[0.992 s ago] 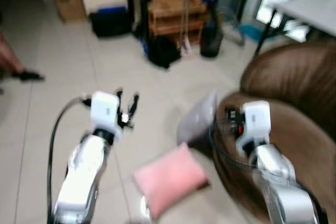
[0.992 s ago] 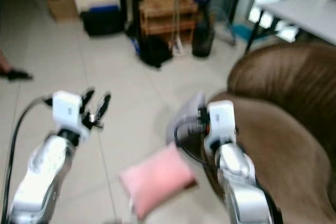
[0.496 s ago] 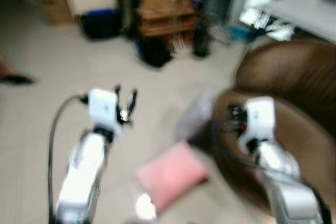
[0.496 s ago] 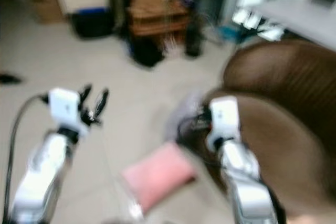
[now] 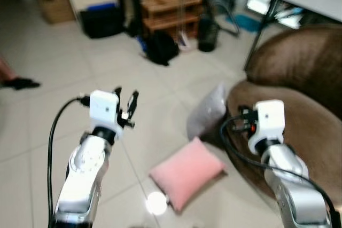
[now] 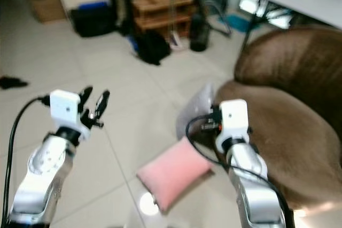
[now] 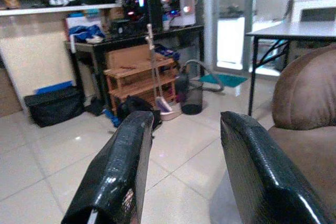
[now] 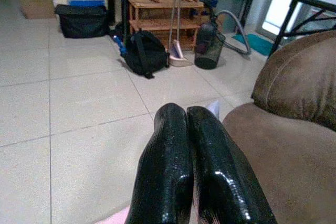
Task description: Move the pillow to the sofa from floor
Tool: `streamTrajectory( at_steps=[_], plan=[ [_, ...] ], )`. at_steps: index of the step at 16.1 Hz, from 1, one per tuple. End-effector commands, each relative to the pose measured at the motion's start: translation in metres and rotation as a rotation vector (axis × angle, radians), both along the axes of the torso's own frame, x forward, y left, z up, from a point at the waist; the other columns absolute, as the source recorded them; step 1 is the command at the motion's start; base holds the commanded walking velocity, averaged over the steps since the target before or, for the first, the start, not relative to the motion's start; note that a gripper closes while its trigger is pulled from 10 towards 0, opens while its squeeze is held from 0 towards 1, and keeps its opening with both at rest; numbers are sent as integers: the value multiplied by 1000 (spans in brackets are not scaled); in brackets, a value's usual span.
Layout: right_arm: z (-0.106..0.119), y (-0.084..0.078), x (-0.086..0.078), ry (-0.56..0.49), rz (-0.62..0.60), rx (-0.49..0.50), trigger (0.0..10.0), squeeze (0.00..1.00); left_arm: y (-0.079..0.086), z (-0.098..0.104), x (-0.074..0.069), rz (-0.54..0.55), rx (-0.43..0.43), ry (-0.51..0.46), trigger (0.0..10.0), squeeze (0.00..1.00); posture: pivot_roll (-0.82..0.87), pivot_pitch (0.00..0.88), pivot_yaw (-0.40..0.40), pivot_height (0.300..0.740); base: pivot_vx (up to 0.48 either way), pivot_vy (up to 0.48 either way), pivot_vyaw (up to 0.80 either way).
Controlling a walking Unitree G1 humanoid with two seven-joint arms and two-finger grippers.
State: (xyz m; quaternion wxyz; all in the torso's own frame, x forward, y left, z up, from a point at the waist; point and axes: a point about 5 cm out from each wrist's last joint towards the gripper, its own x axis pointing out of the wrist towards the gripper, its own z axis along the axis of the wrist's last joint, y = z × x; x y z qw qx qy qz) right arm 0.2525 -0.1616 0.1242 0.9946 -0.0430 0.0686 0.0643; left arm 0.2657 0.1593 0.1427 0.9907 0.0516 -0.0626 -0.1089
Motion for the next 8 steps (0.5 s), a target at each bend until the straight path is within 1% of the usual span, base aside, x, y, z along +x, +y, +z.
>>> streamTrajectory(
  at_steps=[1, 4, 6, 8],
  plan=[
    [1, 5, 1, 4, 15, 17, 10000, 0, 8, 1, 1, 30, 15, -1, 10000, 0, -17, 28, -1, 740, 0, 412, -800],
    [-1, 3, 0, 11, 10, 20, 10000, 0, 8, 1, 1, 23, 24, 1, 10000, 0, -18, 28, 4, 740, 0, 416, -800],
    [-5, -3, -2, 25, -31, 22, 10000, 0, 9, 0, 2, 20, 31, 7, 10000, 0, -21, 31, 10, 740, 0, 414, -800],
    [-9, -4, -5, 36, -34, 20, 10000, 0, 9, -1, 1, 17, 35, 11, 10000, 0, -20, 33, 12, 740, 0, 422, -800]
  ],
)
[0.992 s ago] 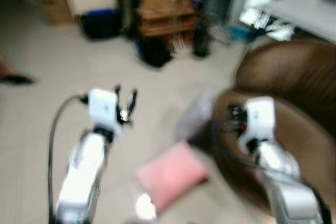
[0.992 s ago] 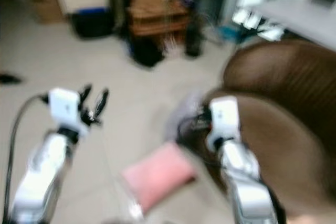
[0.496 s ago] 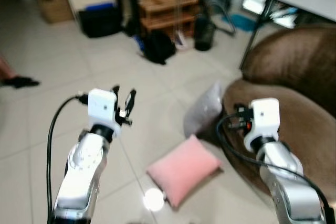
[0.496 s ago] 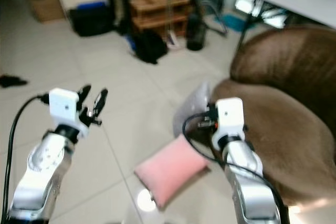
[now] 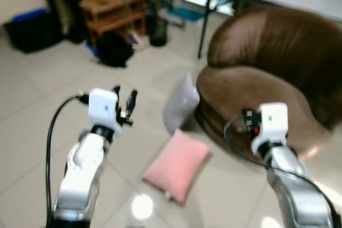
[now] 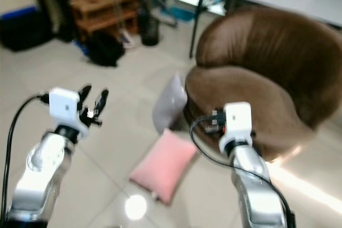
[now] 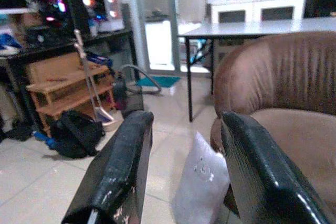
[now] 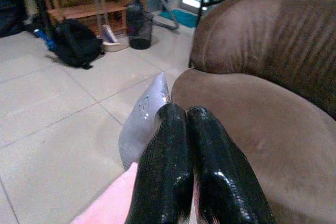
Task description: Move the pillow to the sofa from floor
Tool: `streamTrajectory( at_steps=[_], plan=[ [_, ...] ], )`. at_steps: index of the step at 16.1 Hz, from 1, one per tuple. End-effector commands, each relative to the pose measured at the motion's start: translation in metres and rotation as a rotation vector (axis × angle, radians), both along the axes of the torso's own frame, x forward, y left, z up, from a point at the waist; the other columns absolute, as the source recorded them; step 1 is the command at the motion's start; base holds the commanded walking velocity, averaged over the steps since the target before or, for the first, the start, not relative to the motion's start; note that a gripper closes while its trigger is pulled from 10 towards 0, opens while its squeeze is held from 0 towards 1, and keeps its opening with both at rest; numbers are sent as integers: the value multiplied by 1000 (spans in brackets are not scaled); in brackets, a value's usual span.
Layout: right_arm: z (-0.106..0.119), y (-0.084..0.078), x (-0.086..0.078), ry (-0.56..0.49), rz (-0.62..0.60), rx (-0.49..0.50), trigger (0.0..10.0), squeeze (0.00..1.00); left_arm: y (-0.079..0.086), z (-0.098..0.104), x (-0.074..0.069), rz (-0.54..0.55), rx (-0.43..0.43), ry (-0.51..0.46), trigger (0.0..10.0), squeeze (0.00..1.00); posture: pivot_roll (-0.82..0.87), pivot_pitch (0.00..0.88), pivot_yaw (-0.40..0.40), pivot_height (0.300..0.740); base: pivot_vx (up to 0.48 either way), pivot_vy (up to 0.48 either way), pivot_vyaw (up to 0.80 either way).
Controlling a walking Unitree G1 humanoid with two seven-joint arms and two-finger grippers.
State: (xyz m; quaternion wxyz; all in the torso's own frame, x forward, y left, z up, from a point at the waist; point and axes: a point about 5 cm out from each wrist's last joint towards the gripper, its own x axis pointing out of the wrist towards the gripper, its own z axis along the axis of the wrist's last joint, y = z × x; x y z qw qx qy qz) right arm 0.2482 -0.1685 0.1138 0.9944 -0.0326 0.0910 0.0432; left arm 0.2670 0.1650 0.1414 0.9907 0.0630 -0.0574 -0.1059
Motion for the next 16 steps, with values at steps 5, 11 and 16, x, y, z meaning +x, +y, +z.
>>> streamTrajectory(
  at_steps=[5, 11, 16],
  plan=[
    [-1, 2, -2, 5, 1, 18, 10000, 0, 3, 0, 1, 4, 20, 5, 10000, 0, -20, 34, 11, 740, 0, 428, -800],
    [-2, 3, -4, 6, -3, 23, 10000, 0, 3, 1, 2, -4, 29, 8, 10000, 0, -19, 43, 17, 740, 0, 461, -800],
    [-4, 0, -5, 10, -22, 32, 10000, 0, 2, 1, 3, -13, 33, 12, 10000, 0, -20, 47, 21, 740, 0, 475, -800]
  ],
)
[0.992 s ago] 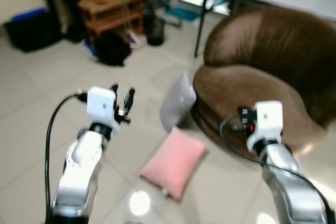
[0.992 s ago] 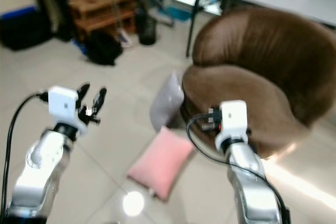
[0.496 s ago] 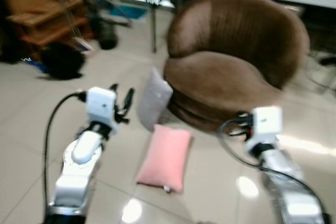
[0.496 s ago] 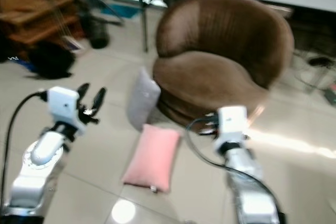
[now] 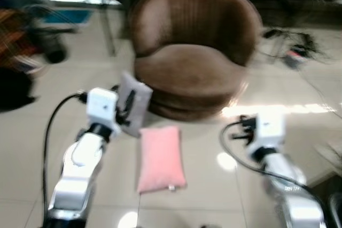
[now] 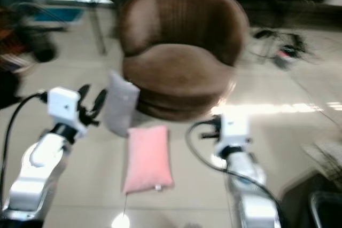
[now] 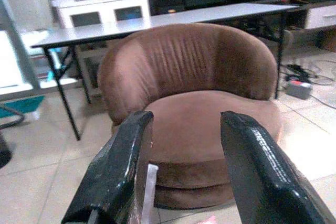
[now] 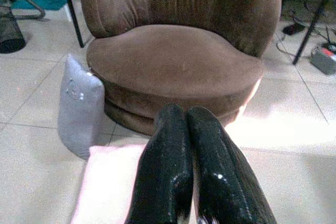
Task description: Move the pillow to the sofa from floor
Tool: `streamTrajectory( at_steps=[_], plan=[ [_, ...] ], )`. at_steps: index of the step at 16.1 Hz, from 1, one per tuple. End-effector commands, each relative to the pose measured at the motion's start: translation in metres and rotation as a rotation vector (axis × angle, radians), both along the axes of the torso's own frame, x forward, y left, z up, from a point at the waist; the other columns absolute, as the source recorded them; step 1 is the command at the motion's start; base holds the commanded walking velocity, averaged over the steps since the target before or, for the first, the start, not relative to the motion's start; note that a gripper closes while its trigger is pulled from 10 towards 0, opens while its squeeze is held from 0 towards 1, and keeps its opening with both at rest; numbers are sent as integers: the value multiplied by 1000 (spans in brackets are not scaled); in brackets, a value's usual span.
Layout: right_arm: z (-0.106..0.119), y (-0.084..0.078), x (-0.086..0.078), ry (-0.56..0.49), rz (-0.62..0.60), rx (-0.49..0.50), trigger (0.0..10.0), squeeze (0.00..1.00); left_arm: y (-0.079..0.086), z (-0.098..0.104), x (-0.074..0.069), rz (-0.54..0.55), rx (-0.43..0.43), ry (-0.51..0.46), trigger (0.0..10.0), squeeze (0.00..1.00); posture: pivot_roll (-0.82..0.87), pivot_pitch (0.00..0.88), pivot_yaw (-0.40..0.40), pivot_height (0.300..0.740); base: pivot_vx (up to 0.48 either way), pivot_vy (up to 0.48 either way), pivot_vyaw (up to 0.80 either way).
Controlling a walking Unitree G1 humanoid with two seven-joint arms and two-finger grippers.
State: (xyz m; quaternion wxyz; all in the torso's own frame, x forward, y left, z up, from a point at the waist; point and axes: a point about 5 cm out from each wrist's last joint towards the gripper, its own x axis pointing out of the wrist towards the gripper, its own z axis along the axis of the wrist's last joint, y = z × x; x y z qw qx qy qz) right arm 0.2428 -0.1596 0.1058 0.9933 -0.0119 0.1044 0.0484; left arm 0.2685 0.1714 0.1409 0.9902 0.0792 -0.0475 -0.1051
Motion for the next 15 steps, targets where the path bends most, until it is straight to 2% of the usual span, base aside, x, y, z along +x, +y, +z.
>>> streamTrajectory(
  at_steps=[1, 7, 11, 15],
  plan=[
    [4, -10, 0, -18, -35, -5, 10000, 0, -5, 2, 2, -21, -2, -6, 10000, 0, -20, 47, 21, 740, 0, 480, -800],
    [5, -8, 0, -26, -31, -7, 10000, 0, -6, 2, 2, -28, -1, -2, 10000, 0, -23, 47, 28, 740, 0, 480, -800],
    [6, -3, 2, -26, 14, -35, 10000, 0, -7, 1, 2, -33, 2, 1, 10000, 0, -21, 45, 30, 740, 0, 480, 0],
    [4, -7, 5, -6, -25, -16, 10000, 0, -7, 2, 6, -42, 7, 3, 10000, 0, -14, 48, 32, 740, 0, 480, -141]
  ],
)
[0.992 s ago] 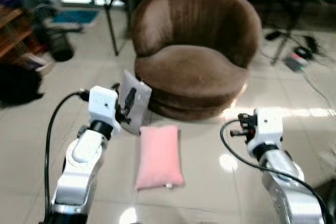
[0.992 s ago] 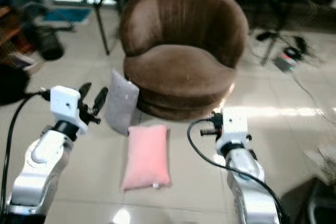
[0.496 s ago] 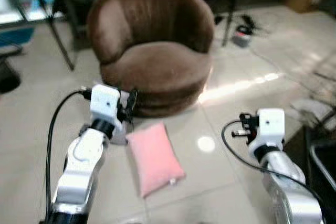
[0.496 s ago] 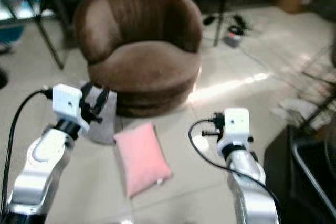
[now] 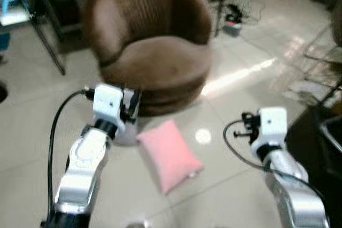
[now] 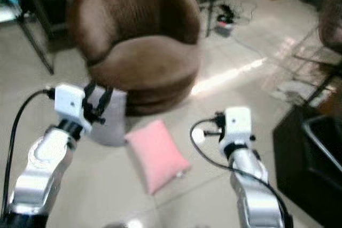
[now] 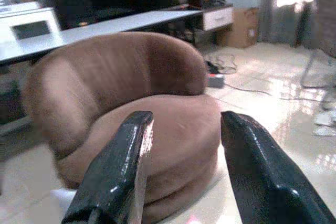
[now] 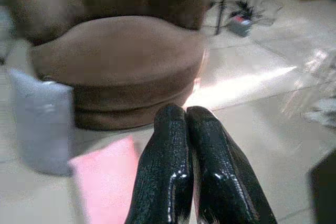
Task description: Move the pillow to the sofa from floor
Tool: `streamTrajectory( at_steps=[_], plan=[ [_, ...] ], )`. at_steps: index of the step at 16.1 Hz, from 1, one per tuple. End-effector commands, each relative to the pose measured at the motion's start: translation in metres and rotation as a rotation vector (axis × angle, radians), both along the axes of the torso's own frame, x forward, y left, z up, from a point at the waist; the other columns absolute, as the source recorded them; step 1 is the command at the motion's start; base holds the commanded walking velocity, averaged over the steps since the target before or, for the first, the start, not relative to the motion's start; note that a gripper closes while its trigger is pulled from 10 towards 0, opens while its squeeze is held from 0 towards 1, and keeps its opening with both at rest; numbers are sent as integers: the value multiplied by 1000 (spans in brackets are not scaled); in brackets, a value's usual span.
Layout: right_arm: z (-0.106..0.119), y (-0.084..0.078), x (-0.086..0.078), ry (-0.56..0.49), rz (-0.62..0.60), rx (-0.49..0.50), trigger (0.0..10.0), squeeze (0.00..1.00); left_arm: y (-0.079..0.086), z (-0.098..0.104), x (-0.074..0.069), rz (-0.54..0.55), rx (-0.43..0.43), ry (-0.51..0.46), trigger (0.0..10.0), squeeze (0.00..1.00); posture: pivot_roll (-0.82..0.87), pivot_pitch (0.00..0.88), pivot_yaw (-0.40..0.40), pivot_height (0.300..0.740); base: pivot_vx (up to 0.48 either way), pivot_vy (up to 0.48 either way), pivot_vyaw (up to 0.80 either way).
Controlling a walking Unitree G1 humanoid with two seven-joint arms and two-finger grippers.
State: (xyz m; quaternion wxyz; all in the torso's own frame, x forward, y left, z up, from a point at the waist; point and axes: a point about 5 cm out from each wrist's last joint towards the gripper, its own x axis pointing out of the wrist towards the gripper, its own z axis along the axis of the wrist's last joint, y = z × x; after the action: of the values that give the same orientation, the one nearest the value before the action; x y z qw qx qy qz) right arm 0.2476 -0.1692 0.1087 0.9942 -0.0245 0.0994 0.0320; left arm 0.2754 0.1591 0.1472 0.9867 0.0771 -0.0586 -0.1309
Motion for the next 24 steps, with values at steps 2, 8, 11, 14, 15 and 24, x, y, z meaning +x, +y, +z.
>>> streamTrajectory(
  at_steps=[2, 8, 11, 14, 15, 24],
  plan=[
    [0, 1, 0, 9, 7, 10, 10000, 0, 5, -7, -2, 15, 11, 29, 10000, 0, -18, 46, 32, 740, 0, 480, -800],
    [-2, 3, -1, 14, -7, 17, 10000, 0, 0, -7, 4, -14, 18, 36, 10000, 0, -19, 55, 54, 740, 0, 480, -800],
    [-3, 4, -2, 18, 6, 11, 10000, 0, 1, -7, 4, -15, 24, 36, 10000, 0, -16, 65, 47, 740, 0, 480, -800],
    [-4, 3, -3, 26, 5, 1, 10000, 0, 1, -8, 2, -14, 22, 39, 10000, 0, -15, 76, 46, 740, 0, 480, -800],
    [-4, 3, -4, 28, 5, 0, 10000, 0, 1, -9, 1, -15, 22, 41, 10000, 0, -16, 74, 47, 740, 0, 480, -800],
    [-10, 5, -8, 63, 33, -71, 10000, 0, 3, -11, 0, -14, 27, 53, 10000, 0, -19, 93, 53, 740, 0, 480, -89]
  ],
)
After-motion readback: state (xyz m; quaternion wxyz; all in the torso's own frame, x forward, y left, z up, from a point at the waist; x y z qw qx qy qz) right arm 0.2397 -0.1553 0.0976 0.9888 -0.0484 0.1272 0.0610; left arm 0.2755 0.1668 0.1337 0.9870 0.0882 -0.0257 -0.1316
